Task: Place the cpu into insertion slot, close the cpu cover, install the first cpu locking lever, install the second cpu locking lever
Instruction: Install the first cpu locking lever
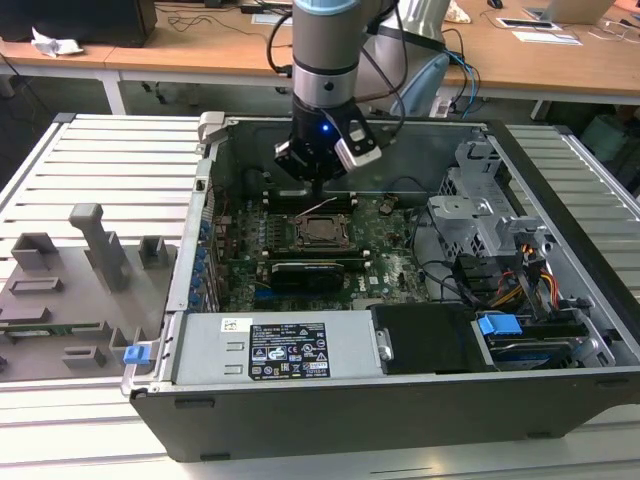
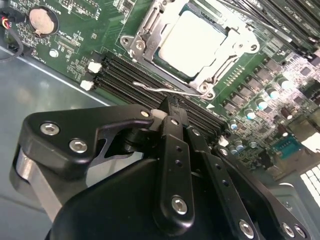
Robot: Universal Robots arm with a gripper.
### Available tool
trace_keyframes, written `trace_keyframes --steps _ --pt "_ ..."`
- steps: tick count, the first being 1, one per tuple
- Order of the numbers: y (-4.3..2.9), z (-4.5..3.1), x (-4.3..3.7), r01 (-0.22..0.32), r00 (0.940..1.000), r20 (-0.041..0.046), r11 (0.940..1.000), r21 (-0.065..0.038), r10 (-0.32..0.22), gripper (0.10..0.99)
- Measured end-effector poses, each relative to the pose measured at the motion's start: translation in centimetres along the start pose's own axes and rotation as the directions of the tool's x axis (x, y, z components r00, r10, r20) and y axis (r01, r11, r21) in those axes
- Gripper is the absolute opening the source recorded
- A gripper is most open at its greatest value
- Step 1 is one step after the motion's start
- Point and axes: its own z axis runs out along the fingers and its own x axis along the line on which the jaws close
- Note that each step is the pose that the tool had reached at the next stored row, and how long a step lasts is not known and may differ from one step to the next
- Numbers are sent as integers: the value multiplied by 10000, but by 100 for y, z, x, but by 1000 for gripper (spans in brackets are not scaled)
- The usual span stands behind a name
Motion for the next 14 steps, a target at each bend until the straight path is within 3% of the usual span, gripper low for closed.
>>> trace_keyframes --steps 6,14 --pt "-4 60 -43 152 9999 -16 9999 2 -152 102" --pt "19 87 -69 209 9998 -23 9998 1 -209 102"
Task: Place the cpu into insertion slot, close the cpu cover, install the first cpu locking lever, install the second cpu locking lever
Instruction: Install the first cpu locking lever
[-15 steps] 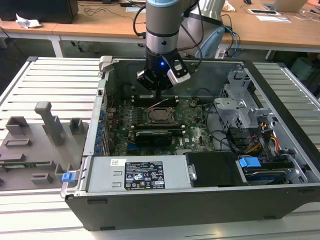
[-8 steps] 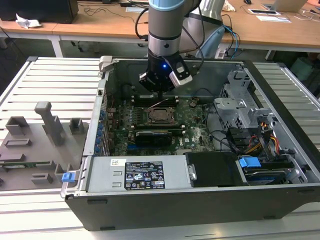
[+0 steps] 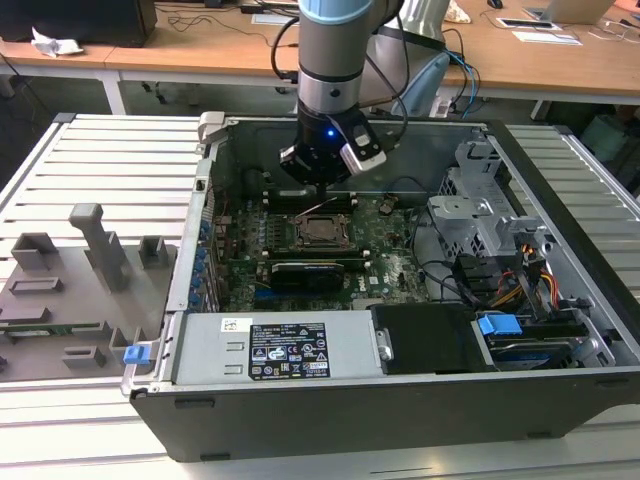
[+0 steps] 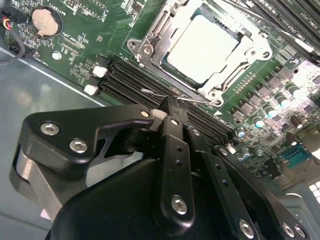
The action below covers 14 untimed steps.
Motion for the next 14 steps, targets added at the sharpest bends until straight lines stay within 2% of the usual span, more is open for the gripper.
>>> trace_keyframes --steps 8,14 --pt "18 34 -63 -1 10000 1 10000 -1 1 102" --pt "9 105 -108 0 10000 0 10000 2 0 102"
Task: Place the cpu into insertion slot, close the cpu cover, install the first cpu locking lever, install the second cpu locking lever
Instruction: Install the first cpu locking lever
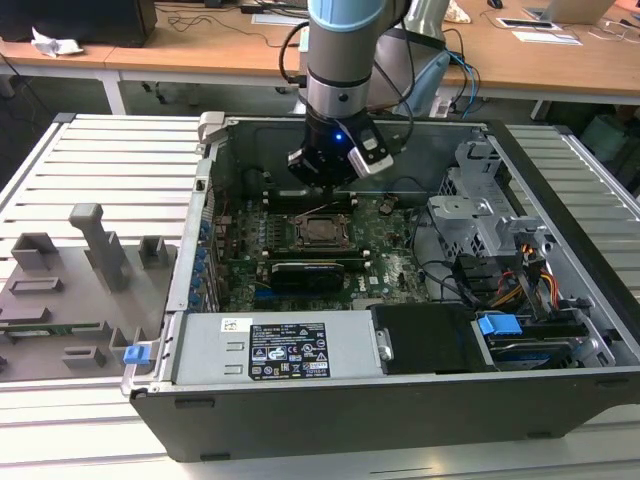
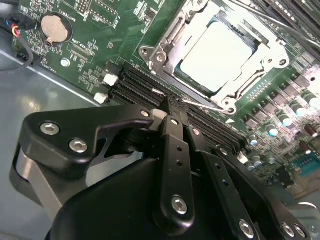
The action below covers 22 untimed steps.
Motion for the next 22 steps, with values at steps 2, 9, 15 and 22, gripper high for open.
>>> trace_keyframes --steps 2,9,15,22 --pt "-6 41 -25 -1 10000 -1 10000 0 1 102" --pt "-18 124 -70 -1 10000 -12 10000 21 1 102" --pt "-24 173 -74 0 10000 -43 9999 170 1 102" --pt "-23 200 -80 -1 10000 -59 9998 221 2 102"
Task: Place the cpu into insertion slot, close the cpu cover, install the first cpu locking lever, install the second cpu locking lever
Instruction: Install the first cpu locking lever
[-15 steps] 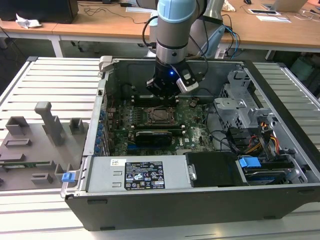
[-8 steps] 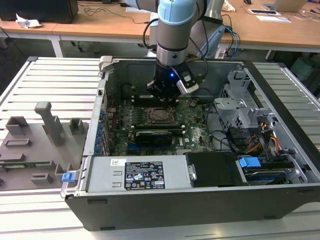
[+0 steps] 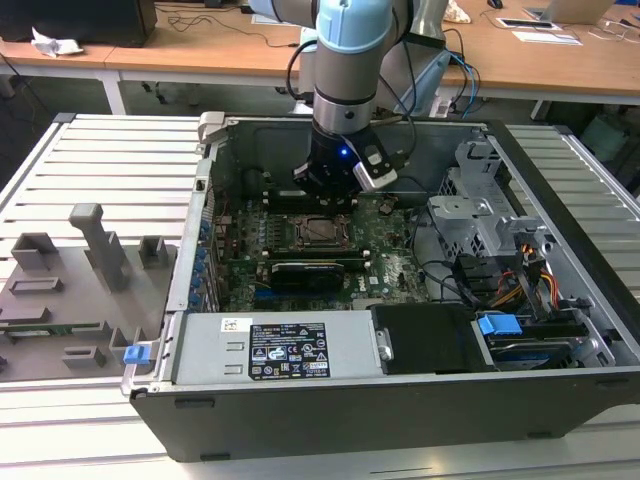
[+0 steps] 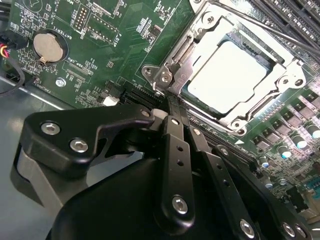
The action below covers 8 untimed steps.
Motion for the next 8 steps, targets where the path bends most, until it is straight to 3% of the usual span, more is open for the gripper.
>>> trace_keyframes --steps 5,8 --pt "12 -3 -3 3 10000 1 10000 -4 -3 102" --pt "19 -49 -4 1 10000 3 10000 -7 -1 102"
